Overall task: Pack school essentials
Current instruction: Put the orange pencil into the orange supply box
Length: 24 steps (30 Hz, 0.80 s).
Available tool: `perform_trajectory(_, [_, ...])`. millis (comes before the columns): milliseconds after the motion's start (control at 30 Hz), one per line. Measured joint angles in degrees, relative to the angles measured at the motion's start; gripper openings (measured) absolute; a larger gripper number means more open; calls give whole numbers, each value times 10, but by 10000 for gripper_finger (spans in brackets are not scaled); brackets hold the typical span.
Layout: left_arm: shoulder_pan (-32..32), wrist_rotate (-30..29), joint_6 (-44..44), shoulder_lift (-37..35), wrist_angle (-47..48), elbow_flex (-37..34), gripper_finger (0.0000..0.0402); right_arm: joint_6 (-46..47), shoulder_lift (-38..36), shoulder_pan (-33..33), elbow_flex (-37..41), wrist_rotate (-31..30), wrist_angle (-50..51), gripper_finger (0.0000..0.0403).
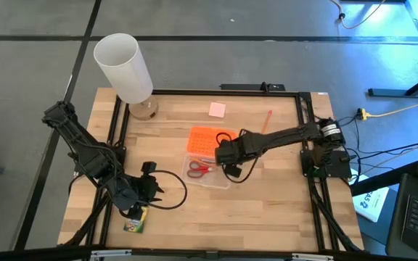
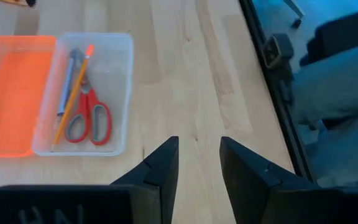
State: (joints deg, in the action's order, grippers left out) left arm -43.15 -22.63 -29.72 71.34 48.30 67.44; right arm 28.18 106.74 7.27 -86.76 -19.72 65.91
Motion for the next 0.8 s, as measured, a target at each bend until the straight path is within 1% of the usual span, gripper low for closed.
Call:
perform_trajectory(200, [37,-4,-1,0,1,0,110,-1,-73,-44,0,-22,18,90])
perform_trajectory(400, [108,1,27,-21,23,0,110,1,-126,-117,0,-23,46,90])
perform_trajectory(567, [172,7,33,-65,75,0,110,24,-136,-195,0,-12,95,90])
perform_trajectory(633, [198,7,32,-83,76,0,110,31,-136,-229,0,-10,111,90])
perform_trajectory(800, [243,7,34,-112,77,0,110,28,-134,-304,0,45,120,90])
